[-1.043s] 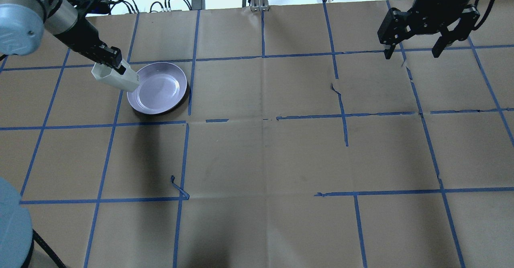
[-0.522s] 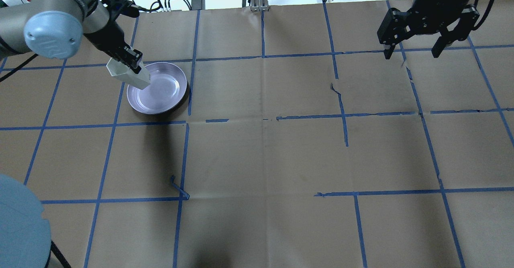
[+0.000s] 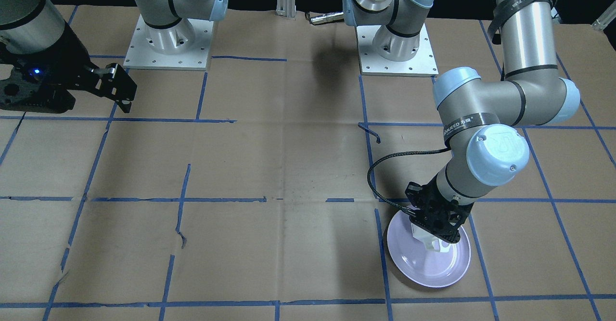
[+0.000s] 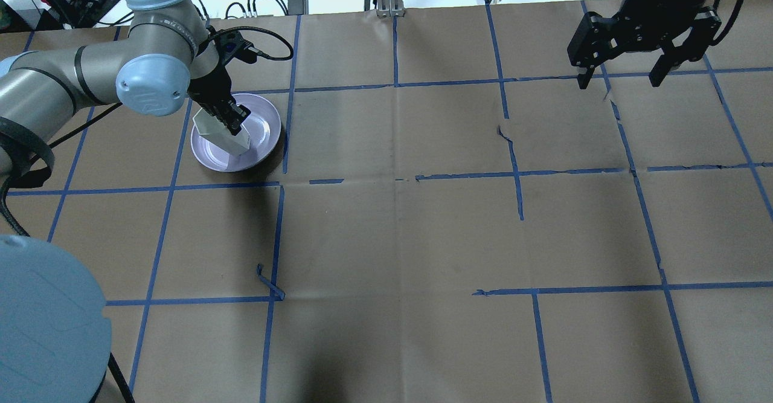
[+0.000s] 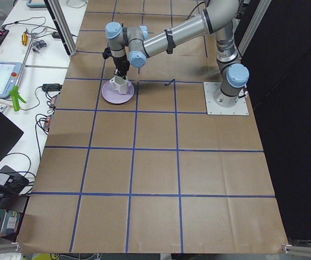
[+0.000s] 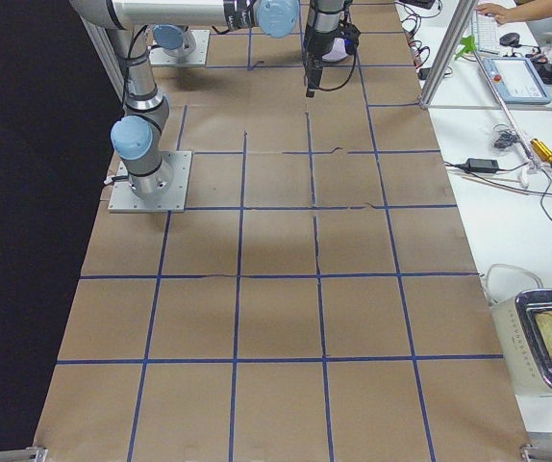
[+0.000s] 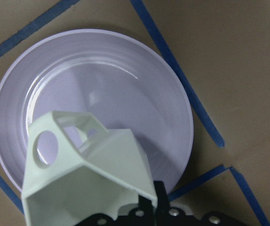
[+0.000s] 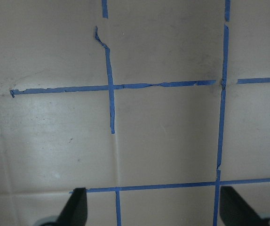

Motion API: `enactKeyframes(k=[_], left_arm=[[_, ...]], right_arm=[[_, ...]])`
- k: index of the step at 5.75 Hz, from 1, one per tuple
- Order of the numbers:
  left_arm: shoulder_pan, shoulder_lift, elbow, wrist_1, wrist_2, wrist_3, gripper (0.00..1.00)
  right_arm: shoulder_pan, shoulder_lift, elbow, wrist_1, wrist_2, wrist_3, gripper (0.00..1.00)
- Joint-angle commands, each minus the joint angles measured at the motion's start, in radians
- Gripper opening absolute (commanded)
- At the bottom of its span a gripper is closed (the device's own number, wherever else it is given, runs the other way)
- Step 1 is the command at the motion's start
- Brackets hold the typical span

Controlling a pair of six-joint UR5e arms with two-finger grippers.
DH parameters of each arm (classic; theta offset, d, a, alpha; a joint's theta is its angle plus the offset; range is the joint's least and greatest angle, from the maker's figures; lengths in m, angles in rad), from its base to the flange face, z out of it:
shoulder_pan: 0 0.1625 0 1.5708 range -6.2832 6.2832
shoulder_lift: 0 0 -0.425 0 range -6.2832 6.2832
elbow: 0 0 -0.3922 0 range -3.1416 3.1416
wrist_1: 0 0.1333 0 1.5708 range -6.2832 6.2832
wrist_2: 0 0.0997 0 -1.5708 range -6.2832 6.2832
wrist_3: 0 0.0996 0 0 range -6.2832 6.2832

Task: Flip cup and place on plate
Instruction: 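Turn the mug upright and lower it onto the plate with the left gripper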

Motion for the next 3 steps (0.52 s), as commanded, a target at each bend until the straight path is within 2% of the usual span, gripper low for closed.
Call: enactKeyframes(k=[1, 2, 3], left_arm=[[0.000, -0.019, 0.001, 0.025, 0.001, 0.001, 0.73], [0.000, -0.018, 0.005, 0.026, 0.003, -0.001, 0.98], [0.000, -0.004, 0.021, 0.020, 0.001, -0.004, 0.98]], right_arm=[[0.000, 0.000, 0.000, 0.000, 0.000, 0.000, 1.00], [0.000, 0.000, 0.000, 0.000, 0.000, 0.000, 1.00], [0.000, 0.000, 0.000, 0.000, 0.000, 0.000, 1.00]])
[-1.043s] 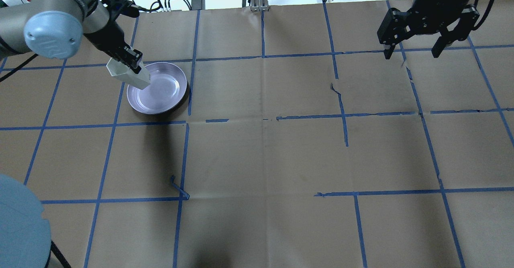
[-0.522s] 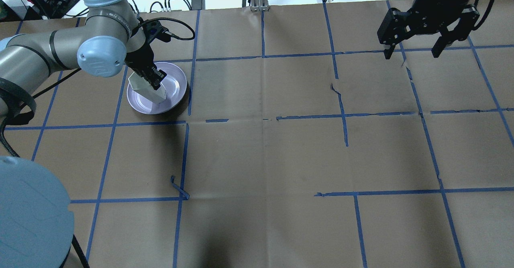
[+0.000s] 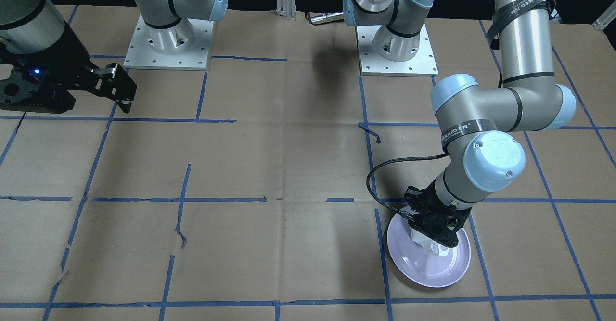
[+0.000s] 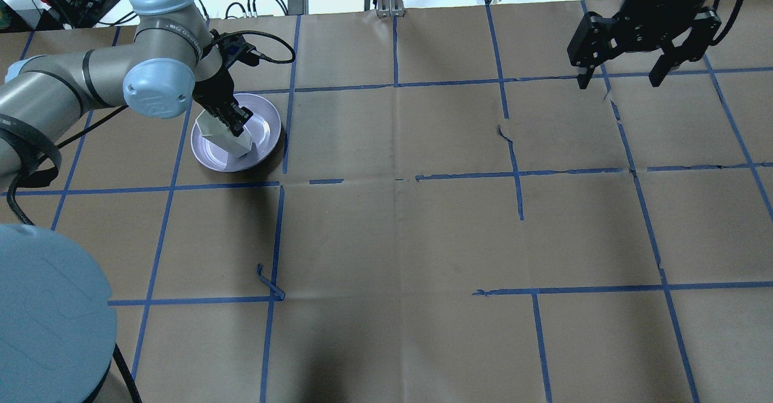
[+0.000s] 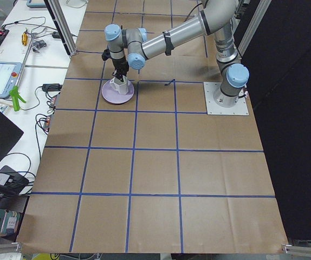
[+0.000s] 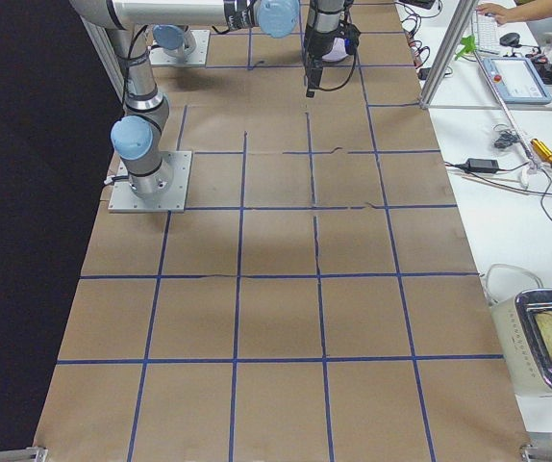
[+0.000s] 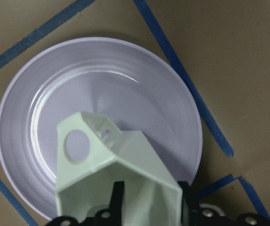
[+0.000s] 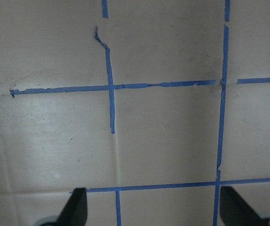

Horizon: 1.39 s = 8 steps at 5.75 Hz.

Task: Flip cup and place on plate
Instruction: 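Turn the mug upright and lower it onto the plate with the left gripper, then open the left gripper and raise it away from the mug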

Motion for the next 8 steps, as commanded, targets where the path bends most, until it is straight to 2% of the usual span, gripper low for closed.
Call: enactKeyframes(k=[1, 3, 5, 8], left_arm=[[-0.009, 0.040, 0.020, -0.018, -0.008, -0.011, 0.98], [-0.034, 0.158, 0.053, -0.151, -0.011, -0.222, 0.98], [-0.128, 0.238, 0.185, -0.408, -0.013, -0.504, 0.98], [-0.143, 0.365, 0.163, -0.506, -0.061, -0.665, 0.98]], right_arm=[[0.000, 0.000, 0.000, 0.000, 0.000, 0.000, 1.00], [0.000, 0.000, 0.000, 0.000, 0.000, 0.000, 1.00], [0.000, 0.000, 0.000, 0.000, 0.000, 0.000, 1.00], [0.000, 0.000, 0.000, 0.000, 0.000, 0.000, 1.00]])
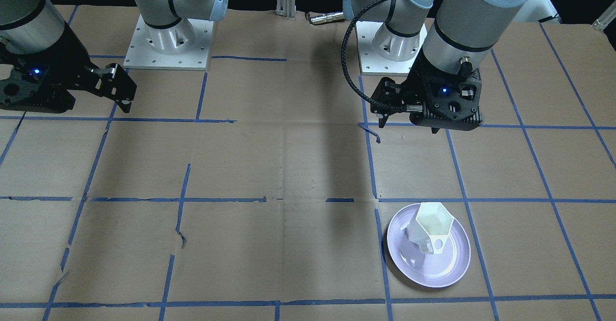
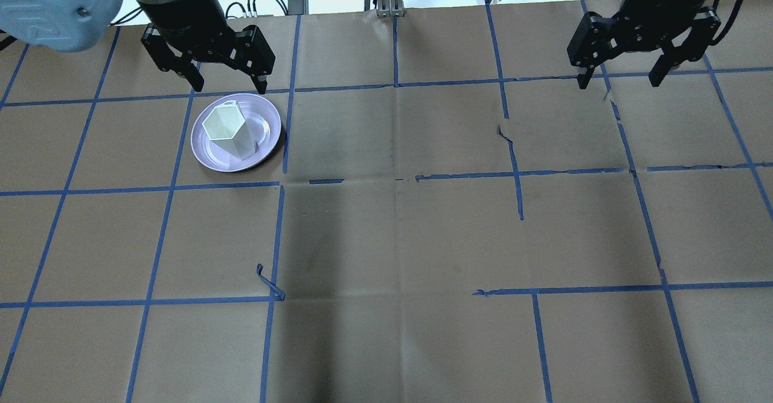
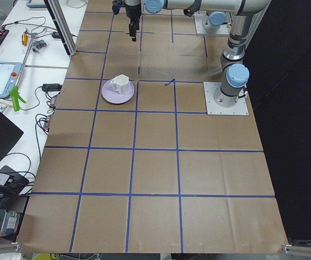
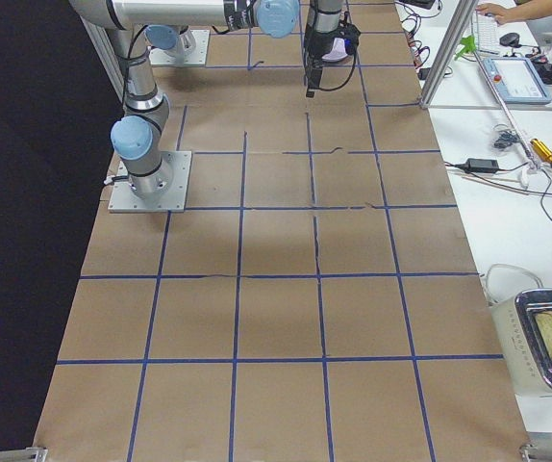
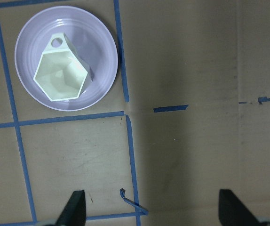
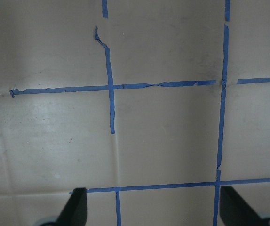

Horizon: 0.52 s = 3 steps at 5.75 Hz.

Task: Flip cup and place on plate
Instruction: 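Open the left gripper and raise it away from the mug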

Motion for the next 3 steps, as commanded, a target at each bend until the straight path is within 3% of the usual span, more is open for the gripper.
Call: enactKeyframes(k=[1, 3], left_arm=[[-0.003, 0.071, -0.045, -0.020, -0.003, -0.042, 0.98], [0.014, 0.119, -0.101, -0.009, -0.003, -0.030, 0.98]], right_arm=[[0.000, 0.000, 0.000, 0.000, 0.000, 0.000, 1.00], [0.000, 0.000, 0.000, 0.000, 0.000, 0.000, 1.00]])
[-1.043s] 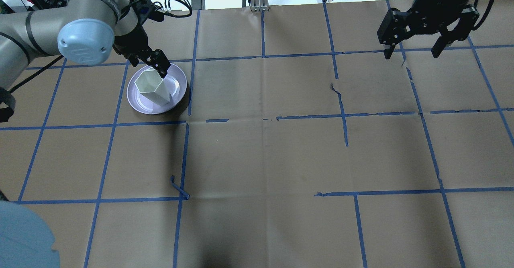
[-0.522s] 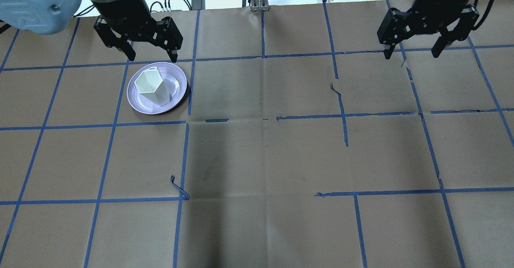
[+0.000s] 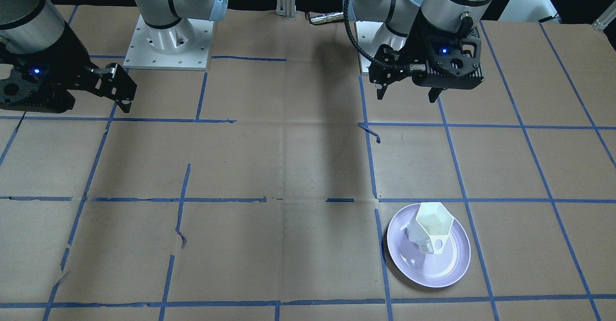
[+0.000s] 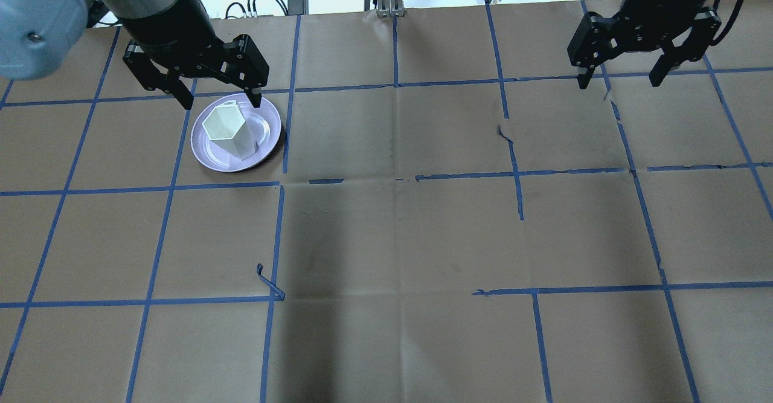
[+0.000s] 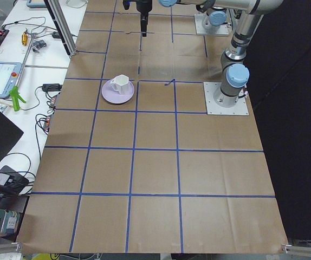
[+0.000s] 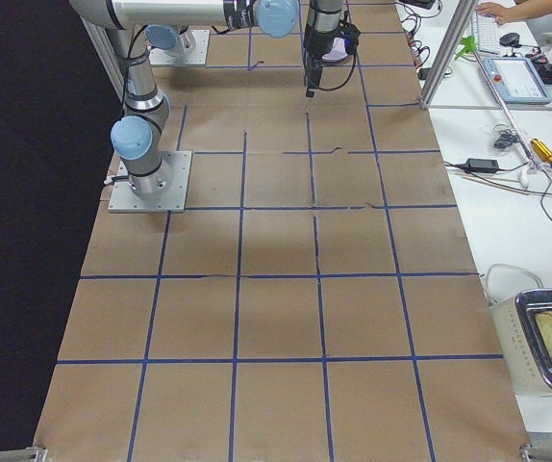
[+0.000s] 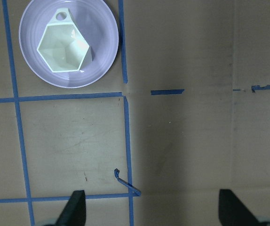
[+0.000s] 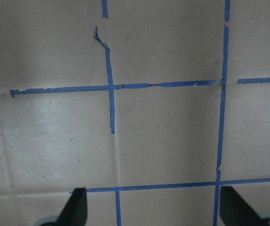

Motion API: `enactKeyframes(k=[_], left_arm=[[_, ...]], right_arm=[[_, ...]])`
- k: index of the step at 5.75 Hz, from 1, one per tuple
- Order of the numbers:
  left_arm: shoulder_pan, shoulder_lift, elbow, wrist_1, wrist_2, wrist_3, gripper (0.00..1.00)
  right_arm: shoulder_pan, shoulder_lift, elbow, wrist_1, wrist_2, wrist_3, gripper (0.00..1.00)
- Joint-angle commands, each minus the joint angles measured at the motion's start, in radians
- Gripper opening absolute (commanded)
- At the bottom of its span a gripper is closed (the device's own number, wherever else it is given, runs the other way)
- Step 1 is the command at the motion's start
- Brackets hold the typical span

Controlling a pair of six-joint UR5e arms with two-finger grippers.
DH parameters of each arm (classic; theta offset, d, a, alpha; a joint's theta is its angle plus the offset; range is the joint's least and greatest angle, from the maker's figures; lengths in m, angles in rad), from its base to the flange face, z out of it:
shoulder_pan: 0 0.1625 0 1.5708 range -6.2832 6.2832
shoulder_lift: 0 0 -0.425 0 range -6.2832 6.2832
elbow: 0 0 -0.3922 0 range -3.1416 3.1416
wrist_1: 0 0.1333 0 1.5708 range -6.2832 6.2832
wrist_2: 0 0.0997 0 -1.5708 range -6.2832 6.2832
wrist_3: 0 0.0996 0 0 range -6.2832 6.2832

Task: Flip cup and place on plate
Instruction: 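Open the left gripper and raise it away from the mug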

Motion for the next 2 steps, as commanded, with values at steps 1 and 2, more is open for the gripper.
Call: enactKeyframes(k=[1, 2], left_arm=[[0.016, 0.009, -0.015, 0.009, -0.003, 0.013, 0.98], [0.018, -0.011, 0.009, 0.009, -0.003, 0.033, 0.98]], right_arm=[[0.000, 0.000, 0.000, 0.000, 0.000, 0.000, 1.00], [0.000, 0.000, 0.000, 0.000, 0.000, 0.000, 1.00]])
